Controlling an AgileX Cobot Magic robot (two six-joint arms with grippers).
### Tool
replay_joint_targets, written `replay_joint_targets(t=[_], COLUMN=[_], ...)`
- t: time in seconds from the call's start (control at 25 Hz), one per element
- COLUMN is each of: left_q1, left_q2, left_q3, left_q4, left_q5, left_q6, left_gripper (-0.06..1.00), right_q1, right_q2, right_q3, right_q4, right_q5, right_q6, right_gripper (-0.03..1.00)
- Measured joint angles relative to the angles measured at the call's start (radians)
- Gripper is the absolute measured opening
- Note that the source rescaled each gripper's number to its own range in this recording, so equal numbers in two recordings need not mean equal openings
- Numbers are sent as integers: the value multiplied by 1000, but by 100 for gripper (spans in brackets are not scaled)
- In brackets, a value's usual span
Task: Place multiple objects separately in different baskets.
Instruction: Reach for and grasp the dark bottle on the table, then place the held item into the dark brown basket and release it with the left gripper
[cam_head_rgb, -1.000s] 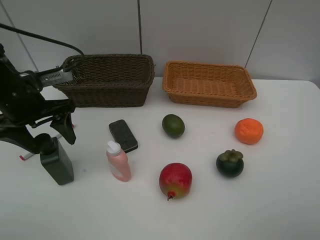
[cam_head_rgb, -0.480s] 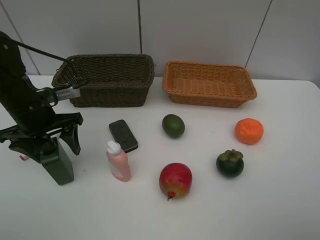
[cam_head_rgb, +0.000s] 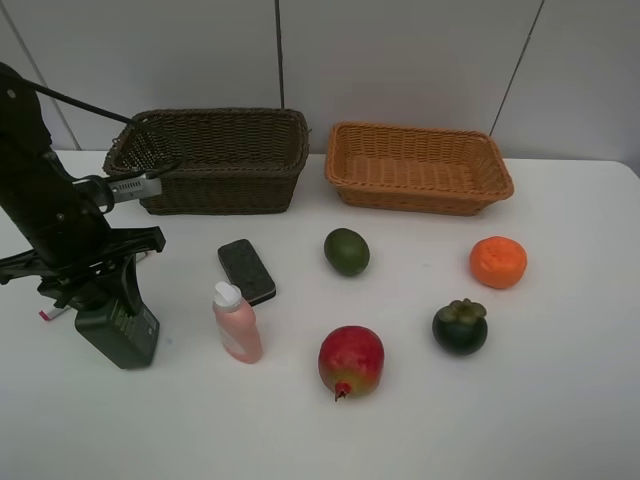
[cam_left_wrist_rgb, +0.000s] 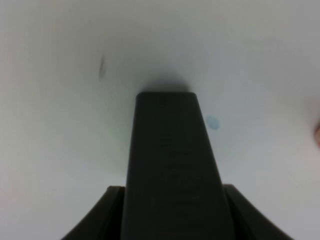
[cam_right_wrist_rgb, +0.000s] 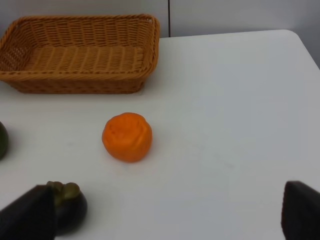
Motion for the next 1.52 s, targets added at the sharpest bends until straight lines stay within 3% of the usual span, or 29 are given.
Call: replay_joint_targets(t=[0.16, 0.28, 0.4, 0.6, 0.92, 1.2, 1.28, 1.36, 1.4, 1.52], left_q1=[0, 0, 0, 3, 87, 102, 102, 102, 102, 102], left_q2=[-51, -113, -135, -29, 317, 526, 558, 570, 570, 558], left_q3=[-46, -168, -349, -685, -1101, -1162, -1163, -1163, -1164, -1166], left_q4=[2, 2, 10, 116, 162, 172, 168, 165, 165, 161], left_q5=[44, 131, 224, 291, 219, 148, 147, 151, 155, 157], left_q6=[3, 3, -6, -44, -52, -5, 30, 49, 51, 55], left_gripper=[35, 35, 35, 35, 35, 35, 47, 76, 85, 98], right_q1=[0, 0, 0, 0, 0, 0, 0, 0, 0, 0], right_q2=[0, 0, 0, 0, 0, 0, 0, 0, 0, 0], right_q3=[0, 0, 0, 0, 0, 0, 0, 0, 0, 0], right_q4=[0, 0, 0, 0, 0, 0, 0, 0, 0, 0], right_q5=[0, 0, 0, 0, 0, 0, 0, 0, 0, 0], right_q6=[0, 0, 0, 0, 0, 0, 0, 0, 0, 0], right_gripper=[100, 100, 100, 100, 100, 100, 100, 100, 100, 100])
